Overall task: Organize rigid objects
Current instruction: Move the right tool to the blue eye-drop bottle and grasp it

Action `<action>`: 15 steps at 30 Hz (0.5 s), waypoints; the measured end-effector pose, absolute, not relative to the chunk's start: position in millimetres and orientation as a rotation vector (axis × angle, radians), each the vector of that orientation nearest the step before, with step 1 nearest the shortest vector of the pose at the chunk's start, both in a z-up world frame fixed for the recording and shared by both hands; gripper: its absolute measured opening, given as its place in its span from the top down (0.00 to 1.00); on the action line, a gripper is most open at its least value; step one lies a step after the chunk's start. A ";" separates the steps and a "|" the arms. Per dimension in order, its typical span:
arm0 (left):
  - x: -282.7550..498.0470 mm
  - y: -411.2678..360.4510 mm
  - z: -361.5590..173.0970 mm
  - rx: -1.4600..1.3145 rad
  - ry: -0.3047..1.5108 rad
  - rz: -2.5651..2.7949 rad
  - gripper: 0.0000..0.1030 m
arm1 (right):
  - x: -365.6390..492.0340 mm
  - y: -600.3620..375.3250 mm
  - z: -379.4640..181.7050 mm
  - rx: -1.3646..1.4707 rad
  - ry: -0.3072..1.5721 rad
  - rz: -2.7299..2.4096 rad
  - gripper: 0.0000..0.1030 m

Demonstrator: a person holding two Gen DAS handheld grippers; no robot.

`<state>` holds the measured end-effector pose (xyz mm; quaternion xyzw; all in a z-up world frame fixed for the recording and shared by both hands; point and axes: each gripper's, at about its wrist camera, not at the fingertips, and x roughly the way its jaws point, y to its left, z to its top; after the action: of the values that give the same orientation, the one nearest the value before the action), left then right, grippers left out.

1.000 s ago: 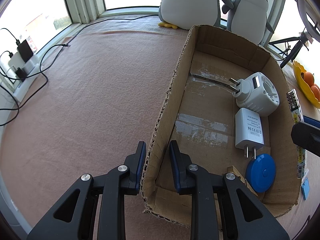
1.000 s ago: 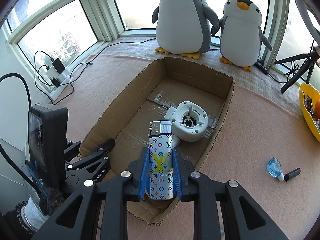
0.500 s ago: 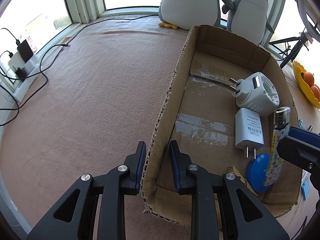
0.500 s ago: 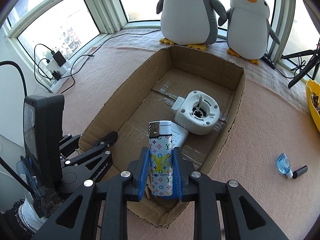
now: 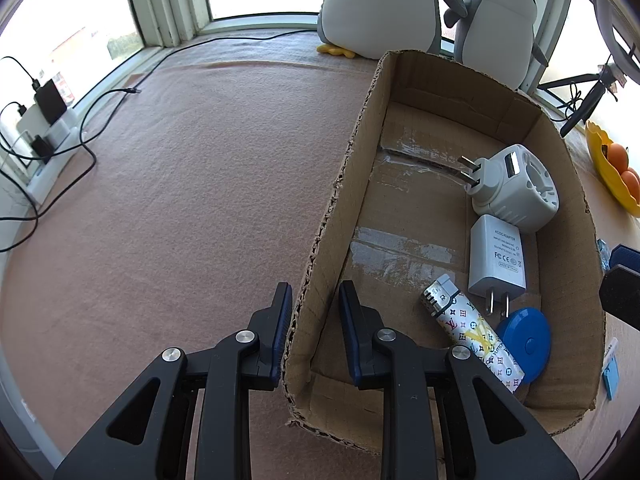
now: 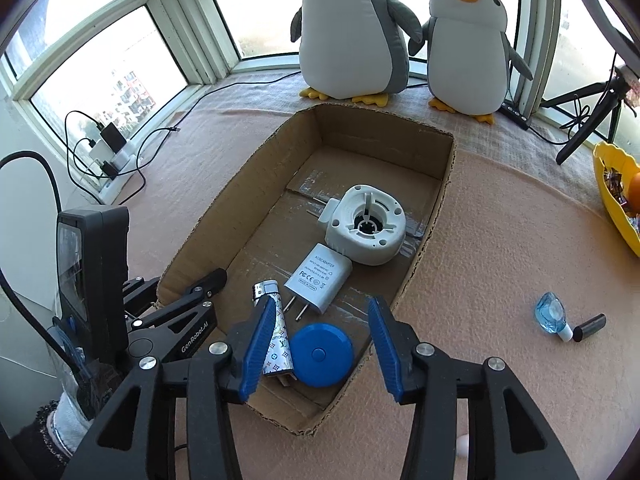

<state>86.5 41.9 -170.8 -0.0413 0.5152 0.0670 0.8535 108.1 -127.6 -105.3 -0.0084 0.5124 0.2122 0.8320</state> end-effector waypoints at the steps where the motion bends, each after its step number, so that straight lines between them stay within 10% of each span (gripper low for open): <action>1: 86.6 41.7 -170.8 -0.086 1.084 0.141 0.78 | 107.8 -131.3 -104.0 -0.014 1.083 0.445 0.57; 15: 87.4 41.2 -170.2 -0.081 1.084 0.140 0.78 | 103.0 -216.5 -95.8 0.072 1.073 0.332 0.57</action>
<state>87.4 41.2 -170.2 -0.0386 0.5154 0.0667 0.8535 103.0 -216.5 -95.8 0.0342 0.5088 0.1572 0.8457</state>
